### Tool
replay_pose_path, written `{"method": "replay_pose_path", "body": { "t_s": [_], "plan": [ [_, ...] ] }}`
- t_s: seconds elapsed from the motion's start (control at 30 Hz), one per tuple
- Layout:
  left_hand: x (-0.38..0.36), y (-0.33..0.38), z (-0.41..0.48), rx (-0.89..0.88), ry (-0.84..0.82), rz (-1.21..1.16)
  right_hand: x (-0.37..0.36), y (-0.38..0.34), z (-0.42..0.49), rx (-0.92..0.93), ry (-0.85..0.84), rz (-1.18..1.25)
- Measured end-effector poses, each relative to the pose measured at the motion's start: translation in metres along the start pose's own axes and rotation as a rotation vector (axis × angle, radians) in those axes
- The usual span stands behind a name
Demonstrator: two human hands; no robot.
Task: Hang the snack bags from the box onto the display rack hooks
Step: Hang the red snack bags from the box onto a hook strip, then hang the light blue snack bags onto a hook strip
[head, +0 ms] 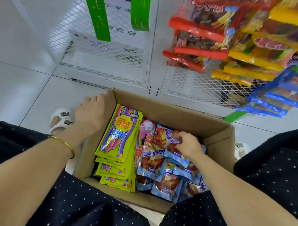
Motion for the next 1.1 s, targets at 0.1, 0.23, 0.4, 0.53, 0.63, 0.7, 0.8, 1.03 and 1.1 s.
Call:
{"method": "replay_pose_path", "body": {
  "t_s": [0.1,0.23,0.4,0.53,0.63,0.7,0.8,1.03,1.1],
  "plan": [
    [0.009,-0.017,0.0,0.055,-0.007,0.079,-0.005,-0.005,0.0,0.025,0.018,-0.06],
    [0.02,-0.026,0.011,0.139,0.125,0.052,-0.01,-0.011,0.0,-0.012,0.014,-0.052],
    [0.021,0.026,0.033,-0.272,0.283,-0.034,-0.04,-0.037,-0.006,-0.064,-0.173,-0.03],
    [0.017,0.059,0.043,-0.449,0.146,-0.191,-0.055,-0.053,-0.002,-0.02,-0.139,-0.291],
    [0.02,0.058,0.056,-0.469,0.053,-0.275,-0.056,-0.058,0.007,0.035,-0.155,-0.364],
    [0.025,0.055,0.061,-0.439,-0.017,-0.397,-0.043,-0.067,0.013,0.092,-0.195,-0.394],
    [0.033,0.05,0.06,-0.305,-0.144,-0.613,-0.009,-0.08,0.015,0.11,-0.189,-0.256],
    [0.03,0.055,0.026,0.37,-0.797,-1.307,0.087,-0.114,-0.03,0.234,0.016,0.067],
    [0.035,0.066,0.021,0.391,-0.826,-1.538,0.107,-0.128,-0.055,0.319,0.086,0.104]
  ]
}}
Point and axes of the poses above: each hand's wrist, its own z-axis towards the middle knuckle, its own x-axis out of the back of the hand, y = z × x, the point moved 3 cm from there along z, towards the middle knuckle, and after that the axes turned 6 degrees about -x, right-handed, at the moved point
